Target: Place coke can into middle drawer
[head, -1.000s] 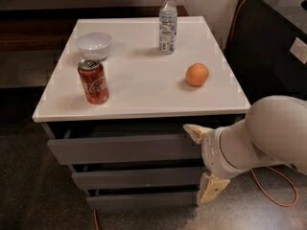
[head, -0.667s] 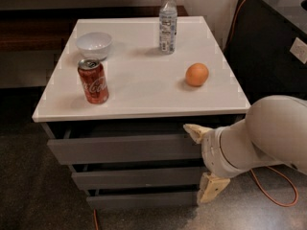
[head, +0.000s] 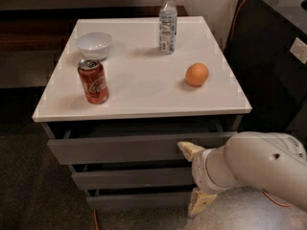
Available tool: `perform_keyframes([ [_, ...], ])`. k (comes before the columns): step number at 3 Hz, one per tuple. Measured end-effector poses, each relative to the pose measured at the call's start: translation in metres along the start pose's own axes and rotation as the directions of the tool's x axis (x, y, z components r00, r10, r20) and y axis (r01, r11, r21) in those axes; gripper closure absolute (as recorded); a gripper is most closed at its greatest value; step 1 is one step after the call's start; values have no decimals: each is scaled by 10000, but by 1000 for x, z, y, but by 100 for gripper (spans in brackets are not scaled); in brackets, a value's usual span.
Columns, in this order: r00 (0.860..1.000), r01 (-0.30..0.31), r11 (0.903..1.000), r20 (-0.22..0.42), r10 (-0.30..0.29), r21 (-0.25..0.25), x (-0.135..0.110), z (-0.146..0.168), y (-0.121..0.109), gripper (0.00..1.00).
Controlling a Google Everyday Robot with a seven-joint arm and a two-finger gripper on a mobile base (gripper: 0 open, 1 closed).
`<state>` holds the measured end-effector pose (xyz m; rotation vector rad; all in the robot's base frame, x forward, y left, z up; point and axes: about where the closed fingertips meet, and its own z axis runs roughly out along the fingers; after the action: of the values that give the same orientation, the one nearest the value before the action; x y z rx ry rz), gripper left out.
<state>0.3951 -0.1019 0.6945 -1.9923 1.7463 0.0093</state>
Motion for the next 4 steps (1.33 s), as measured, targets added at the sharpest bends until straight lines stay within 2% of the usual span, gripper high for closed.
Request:
perform_keyframes([
  [2, 9992, 267, 9996, 285, -269, 81, 15, 57, 17, 0],
  [4, 9930, 873, 9961, 790, -879, 113, 48, 122, 37, 0],
])
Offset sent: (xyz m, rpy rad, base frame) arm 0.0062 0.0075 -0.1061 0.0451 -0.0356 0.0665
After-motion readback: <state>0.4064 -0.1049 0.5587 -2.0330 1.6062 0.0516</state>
